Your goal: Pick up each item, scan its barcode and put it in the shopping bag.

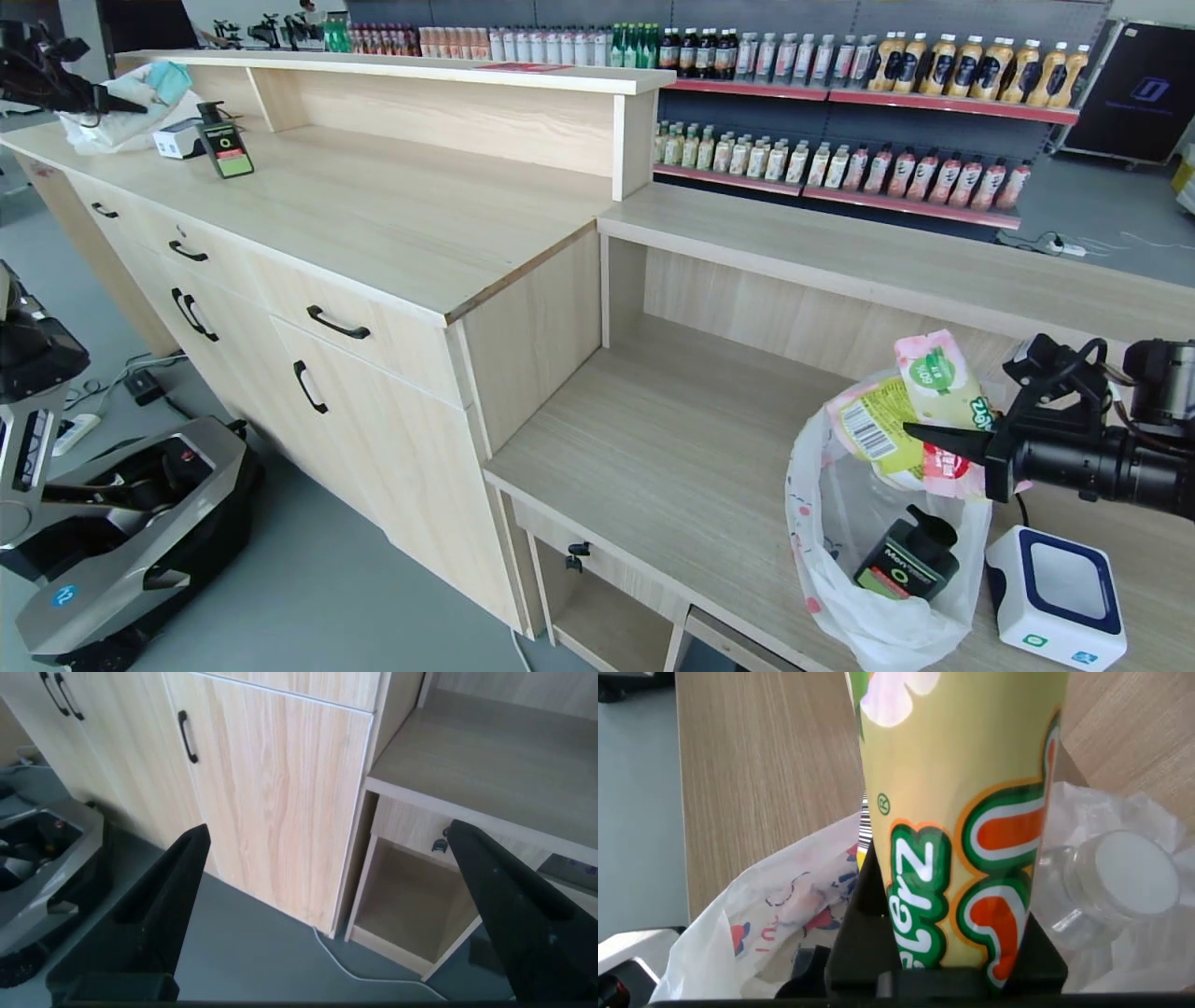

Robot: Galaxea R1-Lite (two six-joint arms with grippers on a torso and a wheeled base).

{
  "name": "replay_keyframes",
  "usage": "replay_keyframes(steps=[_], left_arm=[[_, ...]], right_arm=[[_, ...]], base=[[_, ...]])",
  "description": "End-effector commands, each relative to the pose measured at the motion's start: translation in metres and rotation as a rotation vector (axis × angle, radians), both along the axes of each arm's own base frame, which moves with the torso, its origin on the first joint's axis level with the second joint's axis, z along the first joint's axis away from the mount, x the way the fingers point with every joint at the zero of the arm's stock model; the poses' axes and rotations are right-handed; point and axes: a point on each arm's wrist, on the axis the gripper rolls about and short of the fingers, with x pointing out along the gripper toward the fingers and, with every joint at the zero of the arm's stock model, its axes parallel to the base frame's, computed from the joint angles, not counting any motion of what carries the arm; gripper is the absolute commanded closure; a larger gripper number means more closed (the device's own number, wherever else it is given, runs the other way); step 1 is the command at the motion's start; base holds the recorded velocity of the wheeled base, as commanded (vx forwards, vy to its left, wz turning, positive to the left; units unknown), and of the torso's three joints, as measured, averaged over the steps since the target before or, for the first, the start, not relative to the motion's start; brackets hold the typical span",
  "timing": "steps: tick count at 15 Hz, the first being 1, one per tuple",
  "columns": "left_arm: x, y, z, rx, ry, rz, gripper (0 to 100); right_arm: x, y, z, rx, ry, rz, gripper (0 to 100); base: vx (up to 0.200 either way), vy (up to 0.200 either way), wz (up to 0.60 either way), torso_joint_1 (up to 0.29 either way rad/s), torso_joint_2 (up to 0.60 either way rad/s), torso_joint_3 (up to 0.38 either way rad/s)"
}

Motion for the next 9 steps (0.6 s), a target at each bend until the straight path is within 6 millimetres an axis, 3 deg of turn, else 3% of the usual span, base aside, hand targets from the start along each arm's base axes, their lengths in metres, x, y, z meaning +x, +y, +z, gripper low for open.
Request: replay_keyframes(steps=[1,9], left_arm=[[0.000,0.000,0.000,0.000,0.002,-0.001,0],[0.000,0.000,0.000,0.000,0.002,-0.001,0]], right_arm=[[0.000,-0.003,-0.002,0.001,0.004,-0.011,100],[0.000,-0.016,-0.029,0.025,0.117,-0.050,100]], base=[[0.000,0.000,0.00,0.000,0.00,0.000],[0.000,0.000,0.00,0.000,0.00,0.000]])
